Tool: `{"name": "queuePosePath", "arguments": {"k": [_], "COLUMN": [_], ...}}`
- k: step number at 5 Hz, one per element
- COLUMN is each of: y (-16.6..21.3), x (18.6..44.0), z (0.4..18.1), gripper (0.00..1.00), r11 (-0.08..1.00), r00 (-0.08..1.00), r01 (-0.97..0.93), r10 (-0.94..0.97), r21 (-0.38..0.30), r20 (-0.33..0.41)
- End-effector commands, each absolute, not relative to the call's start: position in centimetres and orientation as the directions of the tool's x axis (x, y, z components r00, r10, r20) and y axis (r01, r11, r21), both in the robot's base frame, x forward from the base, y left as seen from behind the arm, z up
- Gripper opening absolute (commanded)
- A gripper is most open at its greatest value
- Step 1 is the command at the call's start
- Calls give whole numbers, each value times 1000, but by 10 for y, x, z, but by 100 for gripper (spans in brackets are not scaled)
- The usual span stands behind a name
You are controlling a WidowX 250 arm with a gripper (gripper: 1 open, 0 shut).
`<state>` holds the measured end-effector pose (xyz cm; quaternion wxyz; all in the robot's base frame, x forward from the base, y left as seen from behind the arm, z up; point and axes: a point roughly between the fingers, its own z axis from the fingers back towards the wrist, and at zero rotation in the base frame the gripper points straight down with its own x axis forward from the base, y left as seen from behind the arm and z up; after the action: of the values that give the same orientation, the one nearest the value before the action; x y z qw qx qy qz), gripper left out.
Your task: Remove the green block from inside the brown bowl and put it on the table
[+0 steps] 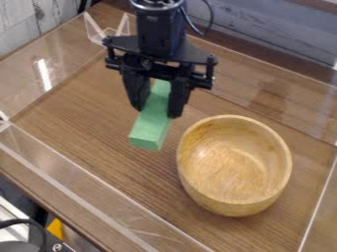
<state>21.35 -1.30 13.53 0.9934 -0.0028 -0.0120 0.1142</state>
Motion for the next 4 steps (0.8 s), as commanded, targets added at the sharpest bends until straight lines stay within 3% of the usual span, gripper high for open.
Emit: {"name": "queuePosePath", "arguments": {"k": [1,4], "y": [-18,-16], "x": [220,230], "z": [134,122], "gripper": [0,0], "r11": [980,987], "r00": [979,985], "r01": [-198,-152], "r10": [198,148], "r21": [2,41], "r20": [58,91]}}
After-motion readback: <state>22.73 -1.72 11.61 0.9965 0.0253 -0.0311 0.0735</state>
